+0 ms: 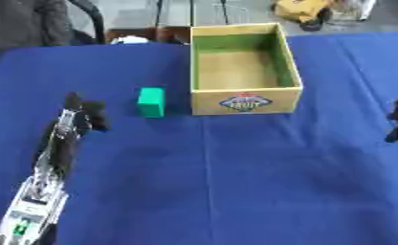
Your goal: Pick up objects on the table and place them in the box.
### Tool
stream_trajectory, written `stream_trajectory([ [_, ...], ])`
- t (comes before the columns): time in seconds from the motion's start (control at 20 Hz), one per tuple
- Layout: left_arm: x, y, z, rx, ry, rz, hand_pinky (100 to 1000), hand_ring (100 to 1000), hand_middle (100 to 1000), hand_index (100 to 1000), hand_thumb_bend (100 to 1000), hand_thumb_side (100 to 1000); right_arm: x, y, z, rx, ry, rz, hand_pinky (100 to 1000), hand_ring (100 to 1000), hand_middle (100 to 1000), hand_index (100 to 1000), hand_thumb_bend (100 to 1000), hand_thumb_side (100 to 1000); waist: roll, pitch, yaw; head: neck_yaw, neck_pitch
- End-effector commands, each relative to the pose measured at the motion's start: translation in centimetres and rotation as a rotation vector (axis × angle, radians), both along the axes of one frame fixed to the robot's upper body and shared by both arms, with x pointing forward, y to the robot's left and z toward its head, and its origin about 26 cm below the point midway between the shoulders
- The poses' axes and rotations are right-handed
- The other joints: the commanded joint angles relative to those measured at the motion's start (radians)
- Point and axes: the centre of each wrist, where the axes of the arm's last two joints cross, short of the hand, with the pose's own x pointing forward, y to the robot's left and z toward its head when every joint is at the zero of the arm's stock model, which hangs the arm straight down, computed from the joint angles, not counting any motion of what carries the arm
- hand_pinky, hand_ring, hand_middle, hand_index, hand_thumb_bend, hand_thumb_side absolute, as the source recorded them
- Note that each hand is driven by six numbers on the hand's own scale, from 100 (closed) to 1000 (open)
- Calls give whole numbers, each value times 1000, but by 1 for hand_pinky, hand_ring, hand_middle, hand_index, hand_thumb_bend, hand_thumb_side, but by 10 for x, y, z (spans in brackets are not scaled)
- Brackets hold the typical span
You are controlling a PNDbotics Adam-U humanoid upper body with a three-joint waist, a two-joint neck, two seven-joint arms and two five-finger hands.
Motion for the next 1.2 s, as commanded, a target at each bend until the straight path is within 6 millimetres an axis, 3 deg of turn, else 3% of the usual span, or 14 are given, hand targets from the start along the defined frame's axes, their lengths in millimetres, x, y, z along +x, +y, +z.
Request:
stream_trajectory([
  [0.05,0,5,9,20,-28,6,602,533,506,697,557,978,1,-2,10,-2,-35,1,481,433,577,750,369,613,-2,-16,-2,-1,-6],
  [0.4,2,10,18,58,-50,11,603,536,509,698,560,944,0,-2,10,-2,-33,0,481,433,577,750,370,612,-1,-20,-1,-2,-7],
  [0.65,9,21,45,198,-106,20,612,563,535,714,551,842,0,-3,9,-5,-28,-1,481,433,577,750,370,612,0,-25,-1,-4,-3],
  [0.7,11,23,52,246,-114,19,621,580,554,727,570,886,0,-3,8,-6,-27,-1,481,433,577,750,370,612,0,-26,-1,-4,-2],
  [0.75,13,26,62,318,-124,11,628,590,567,736,580,743,0,-3,8,-7,-26,-1,481,433,577,750,370,612,1,-28,-1,-4,-1],
  [0.9,22,34,92,561,-129,-18,659,623,612,774,605,638,-1,-3,7,-10,-22,2,481,433,577,750,371,613,2,-34,-3,-4,2],
  [1.2,40,40,154,1113,-109,-69,707,683,688,800,683,570,-1,-3,5,-17,-13,10,481,433,576,750,371,613,6,-44,-14,4,8],
])
